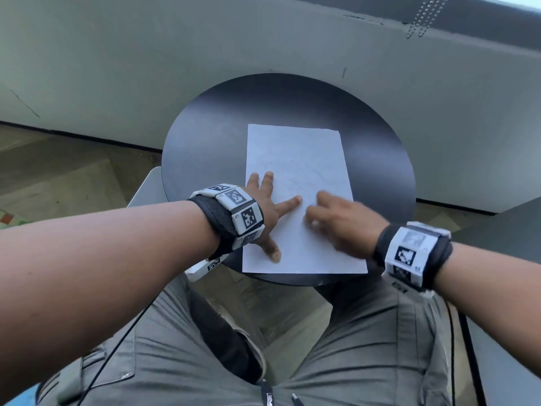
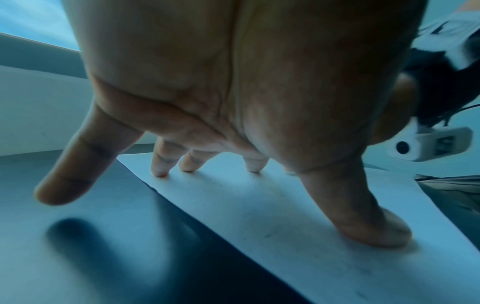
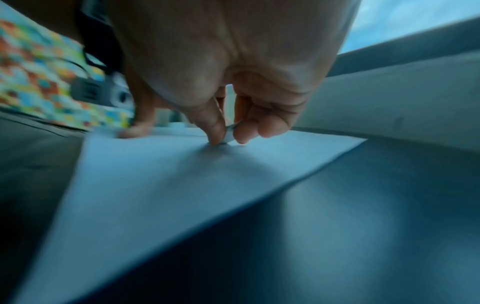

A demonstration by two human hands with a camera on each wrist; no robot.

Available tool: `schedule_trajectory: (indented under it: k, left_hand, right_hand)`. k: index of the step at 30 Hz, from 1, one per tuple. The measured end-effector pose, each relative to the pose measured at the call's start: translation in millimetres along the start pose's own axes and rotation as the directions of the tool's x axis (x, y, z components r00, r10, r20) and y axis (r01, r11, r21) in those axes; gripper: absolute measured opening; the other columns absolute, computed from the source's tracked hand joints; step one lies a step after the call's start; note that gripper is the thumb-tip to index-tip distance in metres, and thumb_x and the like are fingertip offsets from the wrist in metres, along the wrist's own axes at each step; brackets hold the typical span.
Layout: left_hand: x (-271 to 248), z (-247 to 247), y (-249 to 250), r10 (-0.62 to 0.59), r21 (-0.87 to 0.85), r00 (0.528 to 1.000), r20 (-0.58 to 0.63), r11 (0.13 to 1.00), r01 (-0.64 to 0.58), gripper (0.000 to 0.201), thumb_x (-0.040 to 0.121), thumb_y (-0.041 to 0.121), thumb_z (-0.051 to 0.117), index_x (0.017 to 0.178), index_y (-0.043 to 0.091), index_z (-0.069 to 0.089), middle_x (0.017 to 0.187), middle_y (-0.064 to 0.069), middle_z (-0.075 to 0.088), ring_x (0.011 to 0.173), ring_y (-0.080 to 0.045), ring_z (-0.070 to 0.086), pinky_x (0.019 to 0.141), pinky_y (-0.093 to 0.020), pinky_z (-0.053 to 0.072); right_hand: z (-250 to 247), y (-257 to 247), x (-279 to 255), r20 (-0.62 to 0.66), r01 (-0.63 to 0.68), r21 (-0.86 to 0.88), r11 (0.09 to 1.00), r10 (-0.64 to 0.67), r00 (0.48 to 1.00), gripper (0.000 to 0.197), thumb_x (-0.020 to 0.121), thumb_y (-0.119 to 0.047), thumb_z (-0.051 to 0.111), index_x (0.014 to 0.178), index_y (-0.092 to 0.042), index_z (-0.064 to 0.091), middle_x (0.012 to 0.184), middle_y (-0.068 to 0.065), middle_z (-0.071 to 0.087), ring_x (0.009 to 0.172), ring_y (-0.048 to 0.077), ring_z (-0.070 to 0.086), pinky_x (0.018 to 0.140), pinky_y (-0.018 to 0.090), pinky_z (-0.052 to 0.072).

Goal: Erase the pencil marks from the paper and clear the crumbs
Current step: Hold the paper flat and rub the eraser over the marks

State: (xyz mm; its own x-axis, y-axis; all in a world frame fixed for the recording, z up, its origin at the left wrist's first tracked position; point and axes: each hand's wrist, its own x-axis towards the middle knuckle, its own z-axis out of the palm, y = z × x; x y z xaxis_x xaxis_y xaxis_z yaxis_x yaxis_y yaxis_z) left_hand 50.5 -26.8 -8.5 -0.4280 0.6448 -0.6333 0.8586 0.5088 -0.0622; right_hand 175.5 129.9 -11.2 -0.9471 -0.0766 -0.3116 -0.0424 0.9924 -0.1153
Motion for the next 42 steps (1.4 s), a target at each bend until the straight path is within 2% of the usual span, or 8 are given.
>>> schedule_trajectory:
  k: [3, 8, 14, 20, 26, 35, 39, 42]
  left_hand:
    - [3, 1, 0, 0.0, -0.003, 1.0, -0.006, 1.0, 0.0, 0.129, 0.066, 0.079, 0.074, 0.151, 0.055, -0.02, 0.162, -0.017, -0.031, 0.151, -0.045, -0.019, 0.112, -0.07, 0.025]
    - [4, 3, -1, -0.006, -0.006, 1.0, -0.002, 1.0, 0.006, 0.13, 0.065, 0.08, 0.073, 0.151, 0.054, -0.021, 0.161, -0.018, -0.033, 0.15, -0.046, -0.02, 0.113, -0.068, 0.025]
    - [3, 3, -1, 0.001, -0.007, 1.0, -0.016, 1.0, -0.001, 0.13, 0.065, 0.079, 0.074, 0.152, 0.053, -0.02, 0.163, -0.017, -0.029, 0.151, -0.045, -0.017, 0.113, -0.068, 0.024]
    - [6, 5, -3, 0.005, -0.018, 1.0, -0.006, 1.0, -0.005, 0.132, 0.066, 0.078, 0.074, 0.152, 0.051, -0.022, 0.162, -0.017, -0.032, 0.15, -0.046, -0.02, 0.114, -0.069, 0.021]
    - [6, 2, -1, 0.01, -0.016, 1.0, -0.023, 1.0, -0.011, 0.13, 0.062, 0.081, 0.074, 0.15, 0.057, -0.018, 0.163, -0.018, -0.029, 0.15, -0.048, -0.016, 0.114, -0.068, 0.023]
    - [7, -4, 18, -0.015, -0.05, 0.988, -0.157, 0.999, 0.008, 0.105, 0.059, 0.096, 0.055, 0.144, 0.045, 0.022, 0.165, -0.005, 0.005, 0.144, -0.053, 0.016, 0.103, -0.076, 0.027]
    - [14, 5, 23, -0.008, -0.042, 0.978, -0.207, 0.999, -0.001, 0.109, 0.058, 0.091, 0.064, 0.143, 0.036, 0.022, 0.162, -0.017, 0.008, 0.147, -0.047, 0.011, 0.104, -0.074, 0.029]
    - [16, 8, 18, 0.015, -0.057, 0.986, -0.168, 0.998, -0.025, 0.121, 0.057, 0.091, 0.066, 0.151, 0.051, 0.001, 0.165, -0.014, -0.009, 0.149, -0.048, 0.004, 0.104, -0.069, 0.037]
  right_hand:
    - [-9, 19, 4, -0.107, -0.146, -0.02, 0.989, 0.143, 0.984, 0.024, 0.085, -0.007, 0.053, 0.107, -0.019, 0.051, 0.097, -0.002, 0.035, 0.076, 0.024, 0.047, 0.061, 0.037, 0.046]
    - [13, -37, -11, 0.036, 0.201, -0.028, 0.979, -0.2, 0.979, 0.021, 0.082, -0.01, 0.061, 0.097, -0.017, 0.049, 0.089, -0.003, 0.029, 0.071, 0.017, 0.029, 0.059, 0.029, 0.026]
    - [-9, 10, 3, -0.088, -0.199, 0.008, 0.98, 0.199, 0.976, 0.018, 0.09, -0.013, 0.051, 0.106, -0.018, 0.05, 0.102, 0.003, 0.04, 0.081, 0.028, 0.052, 0.068, 0.039, 0.047]
    - [-1, -57, 6, 0.036, 0.128, 0.035, 0.991, -0.129, 0.991, 0.028, 0.088, -0.006, 0.051, 0.116, -0.013, 0.053, 0.119, 0.01, 0.044, 0.099, 0.028, 0.051, 0.073, 0.031, 0.039]
    - [-14, 38, 9, -0.077, -0.274, 0.02, 0.961, 0.275, 0.958, 0.022, 0.09, -0.013, 0.053, 0.109, -0.024, 0.056, 0.101, -0.002, 0.042, 0.09, 0.024, 0.053, 0.068, 0.032, 0.041]
    - [-4, 43, 11, -0.063, -0.325, 0.266, 0.907, 0.353, 0.933, 0.017, 0.09, -0.027, 0.061, 0.105, -0.022, 0.059, 0.104, -0.002, 0.048, 0.1, 0.021, 0.048, 0.09, 0.037, 0.044]
    - [-5, 33, 7, -0.086, -0.309, 0.318, 0.896, 0.352, 0.932, 0.013, 0.088, -0.027, 0.062, 0.101, -0.022, 0.062, 0.103, 0.0, 0.052, 0.1, 0.022, 0.05, 0.088, 0.036, 0.044]
    - [2, 11, 2, -0.07, -0.187, 0.299, 0.936, 0.217, 0.974, 0.015, 0.09, -0.03, 0.06, 0.102, -0.023, 0.064, 0.101, -0.002, 0.053, 0.097, 0.021, 0.052, 0.087, 0.035, 0.045]
